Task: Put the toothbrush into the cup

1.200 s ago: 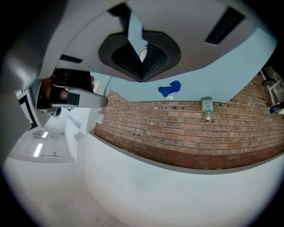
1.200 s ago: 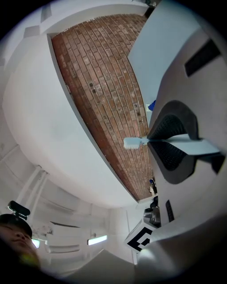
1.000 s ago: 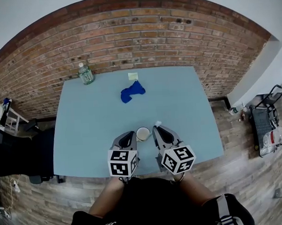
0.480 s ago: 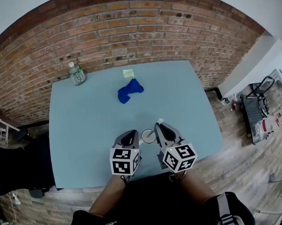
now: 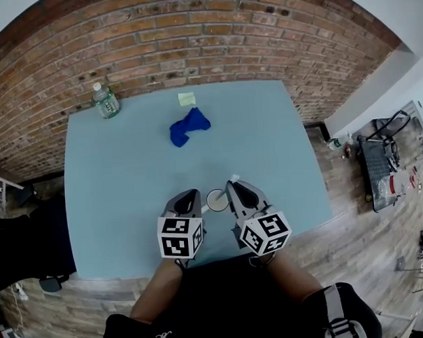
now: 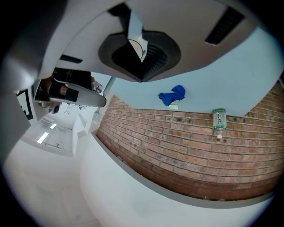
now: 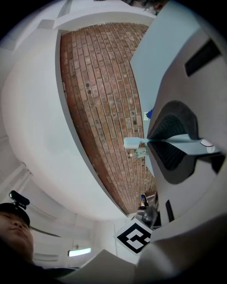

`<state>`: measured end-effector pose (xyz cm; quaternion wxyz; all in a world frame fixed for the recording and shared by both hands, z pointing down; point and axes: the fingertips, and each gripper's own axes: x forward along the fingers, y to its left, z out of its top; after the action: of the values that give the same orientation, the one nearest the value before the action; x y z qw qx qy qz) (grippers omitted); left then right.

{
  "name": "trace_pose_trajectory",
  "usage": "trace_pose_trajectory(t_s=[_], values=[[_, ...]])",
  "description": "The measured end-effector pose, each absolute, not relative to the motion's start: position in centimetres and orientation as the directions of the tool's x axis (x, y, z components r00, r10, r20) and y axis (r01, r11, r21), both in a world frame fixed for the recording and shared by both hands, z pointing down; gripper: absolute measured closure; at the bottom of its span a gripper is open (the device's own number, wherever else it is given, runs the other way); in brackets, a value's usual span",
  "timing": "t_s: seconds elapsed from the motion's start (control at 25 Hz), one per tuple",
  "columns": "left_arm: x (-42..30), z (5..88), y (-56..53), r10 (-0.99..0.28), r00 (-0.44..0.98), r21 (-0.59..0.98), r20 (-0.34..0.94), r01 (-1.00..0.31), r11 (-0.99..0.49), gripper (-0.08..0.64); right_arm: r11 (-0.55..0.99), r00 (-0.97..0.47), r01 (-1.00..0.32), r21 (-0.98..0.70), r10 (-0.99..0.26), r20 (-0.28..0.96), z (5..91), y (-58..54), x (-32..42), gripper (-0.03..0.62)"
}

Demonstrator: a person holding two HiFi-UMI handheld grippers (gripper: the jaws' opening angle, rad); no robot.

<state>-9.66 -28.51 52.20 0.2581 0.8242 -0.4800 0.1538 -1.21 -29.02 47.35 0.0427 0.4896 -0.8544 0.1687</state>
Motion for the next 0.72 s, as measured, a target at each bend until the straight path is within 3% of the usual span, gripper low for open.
trace_pose_trajectory(t_s=[0.72], values=[[-10.6,54.6,-27.9,-0.725,0.388,0.267,0.569,-0.921,-0.283,0.552,0.472,-0.569,-0.822,-0.318,-0.703,0.426,56.5,-30.8,-1.0,0.565]])
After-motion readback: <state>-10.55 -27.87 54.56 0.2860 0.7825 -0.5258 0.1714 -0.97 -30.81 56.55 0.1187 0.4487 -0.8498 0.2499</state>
